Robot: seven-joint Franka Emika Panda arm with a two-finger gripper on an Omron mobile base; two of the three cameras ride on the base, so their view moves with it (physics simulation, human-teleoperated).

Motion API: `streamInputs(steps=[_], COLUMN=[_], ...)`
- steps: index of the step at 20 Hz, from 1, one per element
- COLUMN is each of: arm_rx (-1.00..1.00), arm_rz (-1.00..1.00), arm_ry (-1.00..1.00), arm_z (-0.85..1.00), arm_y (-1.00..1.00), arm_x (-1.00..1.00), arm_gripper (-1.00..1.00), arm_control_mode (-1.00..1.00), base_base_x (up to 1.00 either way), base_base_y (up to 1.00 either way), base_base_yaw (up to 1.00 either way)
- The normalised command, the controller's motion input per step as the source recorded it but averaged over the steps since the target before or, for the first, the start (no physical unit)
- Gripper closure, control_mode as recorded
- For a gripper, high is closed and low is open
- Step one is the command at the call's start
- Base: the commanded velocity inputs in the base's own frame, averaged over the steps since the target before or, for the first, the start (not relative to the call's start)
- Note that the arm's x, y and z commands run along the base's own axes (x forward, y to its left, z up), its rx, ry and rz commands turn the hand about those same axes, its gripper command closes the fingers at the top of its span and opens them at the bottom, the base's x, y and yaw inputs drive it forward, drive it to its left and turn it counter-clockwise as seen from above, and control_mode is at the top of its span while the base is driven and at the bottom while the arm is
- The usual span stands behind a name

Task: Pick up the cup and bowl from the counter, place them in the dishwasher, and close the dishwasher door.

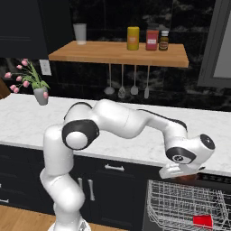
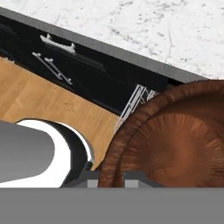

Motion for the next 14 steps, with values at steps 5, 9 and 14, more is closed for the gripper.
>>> streamInputs(steps=[5,9,14], arm_rx=[0.12,0.25,0.2], arm_rz=[0.0,-0.04,-0.04], arm_ry=[0.0,0.0,0.0], arm_z=[0.0,-0.01,-0.22], arm_y=[-0.65,-0.75,-0.54], arm_x=[-0.09,-0.01,0.0], arm_gripper=[1.0,1.0,1.0], arm_control_mode=[-1.0,-1.0,-1.0], base_base_x=[0.0,0.0,0.0], base_base_y=[0.0,0.0,0.0], base_base_yaw=[0.0,0.0,0.0])
